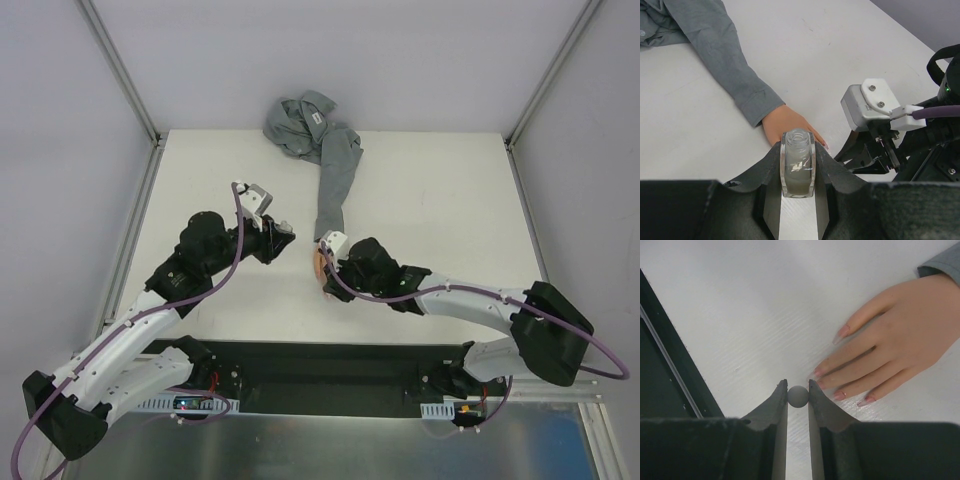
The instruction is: Paint the nails
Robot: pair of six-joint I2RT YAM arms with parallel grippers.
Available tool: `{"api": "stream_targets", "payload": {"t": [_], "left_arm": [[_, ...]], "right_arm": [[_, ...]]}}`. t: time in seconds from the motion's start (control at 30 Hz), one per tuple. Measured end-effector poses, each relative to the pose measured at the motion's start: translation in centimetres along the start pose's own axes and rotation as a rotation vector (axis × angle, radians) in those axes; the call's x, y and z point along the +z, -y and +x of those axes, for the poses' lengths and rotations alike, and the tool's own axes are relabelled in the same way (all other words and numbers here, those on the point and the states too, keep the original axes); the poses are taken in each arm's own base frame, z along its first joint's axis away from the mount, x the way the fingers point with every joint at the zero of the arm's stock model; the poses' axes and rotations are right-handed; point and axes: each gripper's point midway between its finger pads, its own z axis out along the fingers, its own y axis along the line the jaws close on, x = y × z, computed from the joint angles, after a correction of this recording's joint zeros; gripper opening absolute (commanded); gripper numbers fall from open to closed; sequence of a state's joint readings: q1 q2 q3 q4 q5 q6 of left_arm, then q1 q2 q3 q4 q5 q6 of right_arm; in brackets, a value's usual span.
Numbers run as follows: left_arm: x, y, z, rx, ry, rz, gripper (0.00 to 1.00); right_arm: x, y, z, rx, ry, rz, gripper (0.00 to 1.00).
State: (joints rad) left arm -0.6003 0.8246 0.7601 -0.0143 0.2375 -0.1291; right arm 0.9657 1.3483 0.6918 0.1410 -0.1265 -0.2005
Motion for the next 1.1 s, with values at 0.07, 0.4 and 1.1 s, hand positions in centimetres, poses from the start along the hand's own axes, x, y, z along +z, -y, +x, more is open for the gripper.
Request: {"api": "stream_targets", "payload": {"t": [0.07, 0.4, 1.1], "left_arm": [[0.0, 0.1, 0.0, 0.000, -0.002, 0.004, 0.00], [0.0, 0.3, 0.1, 0.000, -0.004, 0.016, 0.00], [0.2, 0.6, 0.3, -0.003, -0.016, 0.037, 0.00]], "right_arm": [[0.3, 0.2, -0.2, -0.008, -0.002, 0.010, 0.01], [1.4, 1.7, 0.6, -0.013, -0.055, 0.085, 0.00], [2.2, 1.9, 1.3, -0.015, -0.086, 0.076, 0.00]]}}
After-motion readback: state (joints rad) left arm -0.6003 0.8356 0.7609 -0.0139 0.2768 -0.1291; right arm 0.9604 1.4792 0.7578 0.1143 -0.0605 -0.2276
